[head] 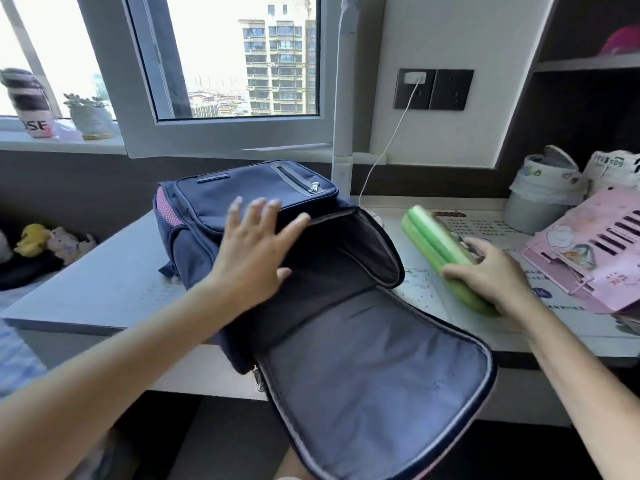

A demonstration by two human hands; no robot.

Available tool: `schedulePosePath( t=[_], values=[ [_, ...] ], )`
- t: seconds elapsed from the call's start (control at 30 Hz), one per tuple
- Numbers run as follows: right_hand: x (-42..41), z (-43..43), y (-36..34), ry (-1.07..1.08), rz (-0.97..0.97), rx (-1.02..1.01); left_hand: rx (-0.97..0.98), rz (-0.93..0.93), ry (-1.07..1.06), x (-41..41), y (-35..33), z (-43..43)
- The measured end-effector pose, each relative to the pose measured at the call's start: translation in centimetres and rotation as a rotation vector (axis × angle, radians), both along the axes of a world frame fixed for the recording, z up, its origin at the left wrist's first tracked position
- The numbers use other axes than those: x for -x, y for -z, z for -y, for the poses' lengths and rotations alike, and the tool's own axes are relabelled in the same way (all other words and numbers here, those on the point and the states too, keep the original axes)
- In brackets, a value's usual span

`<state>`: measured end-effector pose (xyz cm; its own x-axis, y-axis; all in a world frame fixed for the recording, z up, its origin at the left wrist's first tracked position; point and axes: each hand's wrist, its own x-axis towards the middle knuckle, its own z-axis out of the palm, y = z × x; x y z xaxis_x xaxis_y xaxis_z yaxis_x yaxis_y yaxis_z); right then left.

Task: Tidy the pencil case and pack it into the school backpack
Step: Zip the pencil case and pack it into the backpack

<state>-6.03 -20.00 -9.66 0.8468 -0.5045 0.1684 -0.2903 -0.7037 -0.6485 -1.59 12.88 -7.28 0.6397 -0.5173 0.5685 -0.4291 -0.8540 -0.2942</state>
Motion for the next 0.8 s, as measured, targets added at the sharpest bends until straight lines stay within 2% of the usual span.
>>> schedulePosePath(
  t=[0.07,0.13,0.2,0.33,0.5,0.67,0.8],
  values=[
    [2.1,-0.4,-1.8,-0.071,0.095,-0.024,-0.023,-0.078,-0.164,-1.6,-0.9,-1.4],
    [4.2,-1.6,-3.7,-0.181,0.091,-0.044,-0.032,-0.160,-0.239,-2.9,-1.8,-2.1],
    [5.7,-3.6,-5.2,-0.297,0.020,-0.027,0.002,-0.193,-0.216,-3.6,-2.7,-2.1],
    [5.9,-8.1,-5.1,-0.435,-0.099,0.258,0.018,-0.115,-0.153,-4.7,-4.6,-1.6],
    [2.9,-12.7,-1.9,-0.579,-0.210,0.516,0.153,-0.114,-0.160,-5.6,-8.1,-3.4],
    [0.4,-15.2,-1.4,-0.629,-0.242,0.583,0.297,-0.098,-0.147,-6.0,-9.9,-3.4],
    [-1.4,-16.9,-0.5,-0.632,-0.223,0.536,0.285,-0.084,-0.122,-5.6,-11.4,-1.4]
  ],
)
